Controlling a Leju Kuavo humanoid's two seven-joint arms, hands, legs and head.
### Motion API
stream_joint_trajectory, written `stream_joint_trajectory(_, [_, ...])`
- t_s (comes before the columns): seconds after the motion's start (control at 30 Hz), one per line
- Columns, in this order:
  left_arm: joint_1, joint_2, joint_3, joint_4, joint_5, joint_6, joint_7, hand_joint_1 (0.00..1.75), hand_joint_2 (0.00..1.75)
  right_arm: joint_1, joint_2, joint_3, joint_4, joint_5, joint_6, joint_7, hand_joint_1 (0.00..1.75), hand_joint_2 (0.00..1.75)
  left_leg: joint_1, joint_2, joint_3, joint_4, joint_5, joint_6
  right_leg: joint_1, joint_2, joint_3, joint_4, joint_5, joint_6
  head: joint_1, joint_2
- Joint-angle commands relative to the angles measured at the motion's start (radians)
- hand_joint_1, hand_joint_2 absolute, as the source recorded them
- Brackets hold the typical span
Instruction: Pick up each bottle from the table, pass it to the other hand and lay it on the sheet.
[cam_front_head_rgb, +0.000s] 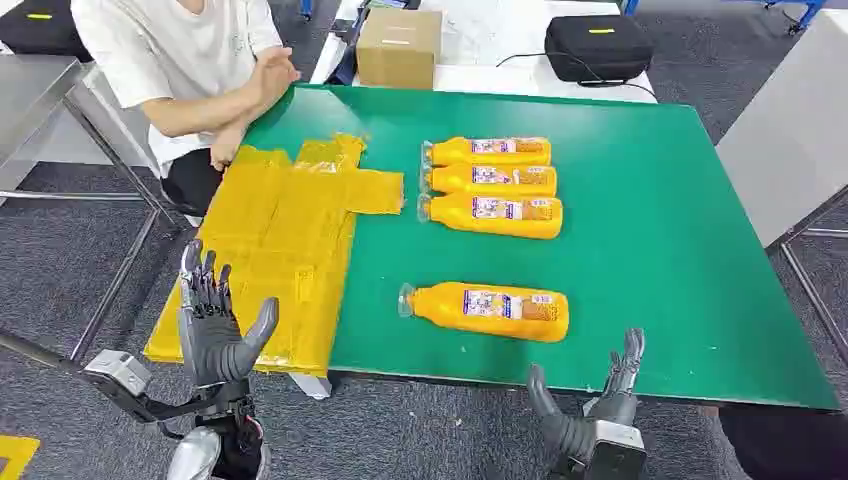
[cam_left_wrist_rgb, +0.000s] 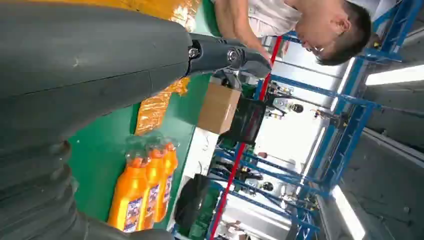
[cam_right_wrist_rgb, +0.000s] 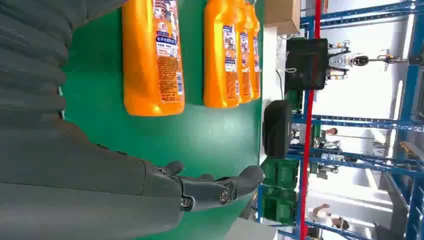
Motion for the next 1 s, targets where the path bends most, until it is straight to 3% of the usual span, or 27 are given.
stream_joint_trajectory(0.03, [-0.046, 0.012, 0.018, 0.089, -0.005, 0.007, 0.022, 0.00, 1.75, 0.008, 0.009, -0.029, 0.018, 0.021, -0.022, -0.002, 0.00, 1.75, 0.000, -0.001, 0.006, -0.001, -0.002, -0.001, 0.001, -0.001, 0.006, -0.001, -0.002, -0.002, 0.000, 0.000])
stream_joint_trajectory(0.2, [-0.082, 0.018, 0.011, 0.088, -0.123, 0.074, 0.005, 0.00, 1.75, 0.031, 0.047, -0.097, -0.011, -0.032, 0.087, -0.002, 0.00, 1.75, 0.000, -0.001, 0.003, -0.001, -0.001, -0.001, 0.000, -0.002, 0.003, -0.001, -0.001, -0.001, 0.000, 0.000])
stream_joint_trajectory(0.47, [-0.168, 0.016, 0.029, 0.152, -0.136, 0.110, -0.008, 0.00, 1.75, 0.050, 0.075, -0.142, -0.059, 0.008, 0.069, 0.018, 0.00, 1.75, 0.001, -0.003, 0.004, -0.001, -0.001, -0.001, 0.001, -0.003, 0.004, 0.000, -0.002, -0.002, 0.000, 0.000])
stream_joint_trajectory(0.67, [-0.152, 0.011, 0.055, 0.125, -0.130, 0.097, -0.002, 0.00, 1.75, 0.053, 0.077, -0.147, -0.026, 0.074, 0.085, 0.038, 0.00, 1.75, 0.000, 0.000, 0.005, -0.001, -0.002, -0.001, 0.001, 0.000, 0.005, -0.001, -0.002, -0.002, 0.000, 0.000])
stream_joint_trajectory(0.77, [-0.149, 0.009, 0.042, 0.146, -0.130, 0.092, 0.001, 0.00, 1.75, 0.033, 0.034, -0.100, 0.006, 0.227, 0.018, 0.039, 0.00, 1.75, 0.001, -0.001, 0.006, -0.001, -0.002, -0.001, 0.001, -0.001, 0.006, -0.001, -0.002, -0.002, 0.000, 0.000])
stream_joint_trajectory(1.0, [-0.149, 0.009, 0.042, 0.146, -0.130, 0.092, 0.001, 0.00, 1.75, 0.033, 0.034, -0.100, 0.006, 0.227, 0.018, 0.039, 0.00, 1.75, 0.000, 0.000, 0.003, -0.001, -0.001, -0.001, 0.000, 0.000, 0.003, -0.001, -0.001, -0.001, 0.000, 0.000])
